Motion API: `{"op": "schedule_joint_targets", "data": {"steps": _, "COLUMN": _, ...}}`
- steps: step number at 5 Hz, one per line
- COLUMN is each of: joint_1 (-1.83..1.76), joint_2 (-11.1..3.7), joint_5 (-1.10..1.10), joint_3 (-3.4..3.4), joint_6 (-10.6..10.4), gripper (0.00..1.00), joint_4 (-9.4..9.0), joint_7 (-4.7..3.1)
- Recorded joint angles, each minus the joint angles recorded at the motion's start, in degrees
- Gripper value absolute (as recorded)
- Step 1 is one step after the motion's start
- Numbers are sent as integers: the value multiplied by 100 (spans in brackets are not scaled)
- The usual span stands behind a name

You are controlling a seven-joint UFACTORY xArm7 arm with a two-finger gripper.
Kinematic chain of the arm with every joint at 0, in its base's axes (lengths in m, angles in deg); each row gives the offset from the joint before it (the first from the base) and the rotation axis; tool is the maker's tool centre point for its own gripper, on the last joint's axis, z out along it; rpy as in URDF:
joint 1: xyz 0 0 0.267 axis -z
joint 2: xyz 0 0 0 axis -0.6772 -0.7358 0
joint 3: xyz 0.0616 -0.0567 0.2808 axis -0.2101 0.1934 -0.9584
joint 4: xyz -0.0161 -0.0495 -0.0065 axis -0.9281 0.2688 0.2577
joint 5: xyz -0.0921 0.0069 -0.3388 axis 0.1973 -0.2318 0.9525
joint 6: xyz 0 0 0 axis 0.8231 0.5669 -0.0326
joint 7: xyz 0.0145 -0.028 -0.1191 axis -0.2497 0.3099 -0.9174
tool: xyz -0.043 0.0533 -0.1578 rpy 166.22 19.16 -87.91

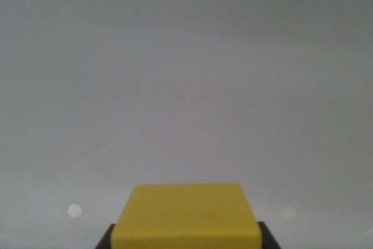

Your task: Pick yellow cube

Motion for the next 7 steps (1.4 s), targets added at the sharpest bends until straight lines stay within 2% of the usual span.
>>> {"op": "schedule_joint_targets", "data": {"steps": 1, "joint_1": 0, "joint_2": 0, "joint_5": 0, "joint_3": 0, "joint_6": 0, "gripper": 100, "joint_4": 0, "joint_7": 0}}
{"op": "schedule_joint_targets", "data": {"steps": 2, "joint_1": 0, "joint_2": 75, "joint_5": -1, "joint_3": 0, "joint_6": 184, "gripper": 100, "joint_4": 109, "joint_7": -2}}
{"op": "schedule_joint_targets", "data": {"steps": 3, "joint_1": 0, "joint_2": 75, "joint_5": -1, "joint_3": 0, "joint_6": 184, "gripper": 100, "joint_4": 109, "joint_7": -2}}
{"op": "schedule_joint_targets", "data": {"steps": 4, "joint_1": 0, "joint_2": 144, "joint_5": -3, "joint_3": -1, "joint_6": 356, "gripper": 100, "joint_4": 212, "joint_7": -5}}
{"op": "schedule_joint_targets", "data": {"steps": 5, "joint_1": 0, "joint_2": 144, "joint_5": -3, "joint_3": -1, "joint_6": 356, "gripper": 100, "joint_4": 212, "joint_7": -5}}
{"op": "schedule_joint_targets", "data": {"steps": 6, "joint_1": -1, "joint_2": 205, "joint_5": -4, "joint_3": -1, "joint_6": 507, "gripper": 100, "joint_4": 302, "joint_7": -6}}
{"op": "schedule_joint_targets", "data": {"steps": 7, "joint_1": -1, "joint_2": 205, "joint_5": -4, "joint_3": -1, "joint_6": 507, "gripper": 100, "joint_4": 302, "joint_7": -6}}
